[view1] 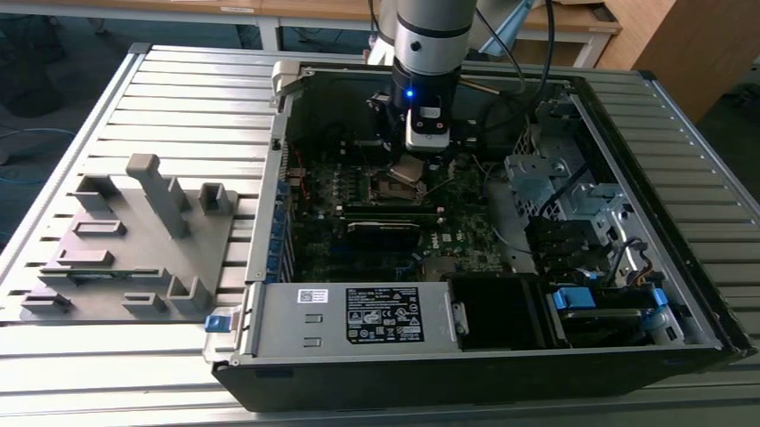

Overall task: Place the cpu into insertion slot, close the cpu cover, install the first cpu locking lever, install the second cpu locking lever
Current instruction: 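Place the cpu into insertion slot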

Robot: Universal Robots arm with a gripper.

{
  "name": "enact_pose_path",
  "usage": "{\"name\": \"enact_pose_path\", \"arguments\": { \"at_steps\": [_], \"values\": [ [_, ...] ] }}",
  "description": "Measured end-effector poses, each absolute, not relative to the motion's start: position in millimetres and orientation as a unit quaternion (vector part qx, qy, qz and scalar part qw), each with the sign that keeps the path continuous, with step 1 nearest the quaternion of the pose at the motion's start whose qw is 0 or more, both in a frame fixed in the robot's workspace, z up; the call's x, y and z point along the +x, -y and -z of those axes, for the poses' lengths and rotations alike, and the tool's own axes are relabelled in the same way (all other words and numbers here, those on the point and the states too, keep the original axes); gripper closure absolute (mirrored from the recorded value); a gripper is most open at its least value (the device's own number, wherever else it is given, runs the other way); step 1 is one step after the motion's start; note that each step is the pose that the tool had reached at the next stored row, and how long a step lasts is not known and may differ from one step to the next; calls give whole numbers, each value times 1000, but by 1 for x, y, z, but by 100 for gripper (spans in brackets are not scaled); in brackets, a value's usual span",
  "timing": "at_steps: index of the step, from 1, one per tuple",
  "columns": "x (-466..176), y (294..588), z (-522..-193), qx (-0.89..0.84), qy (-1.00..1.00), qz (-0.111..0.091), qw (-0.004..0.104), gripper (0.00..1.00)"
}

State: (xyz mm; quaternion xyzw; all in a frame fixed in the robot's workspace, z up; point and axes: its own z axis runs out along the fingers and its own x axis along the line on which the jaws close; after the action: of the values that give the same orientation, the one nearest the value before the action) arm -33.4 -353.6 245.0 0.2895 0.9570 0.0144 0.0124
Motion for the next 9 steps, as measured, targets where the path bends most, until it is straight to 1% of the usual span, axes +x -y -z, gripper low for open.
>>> {"name": "enact_pose_path", "arguments": {
  "at_steps": [9],
  "values": [
    [-33, 354, -244, 305, -952, -14, 12, 46]
  ]
}}
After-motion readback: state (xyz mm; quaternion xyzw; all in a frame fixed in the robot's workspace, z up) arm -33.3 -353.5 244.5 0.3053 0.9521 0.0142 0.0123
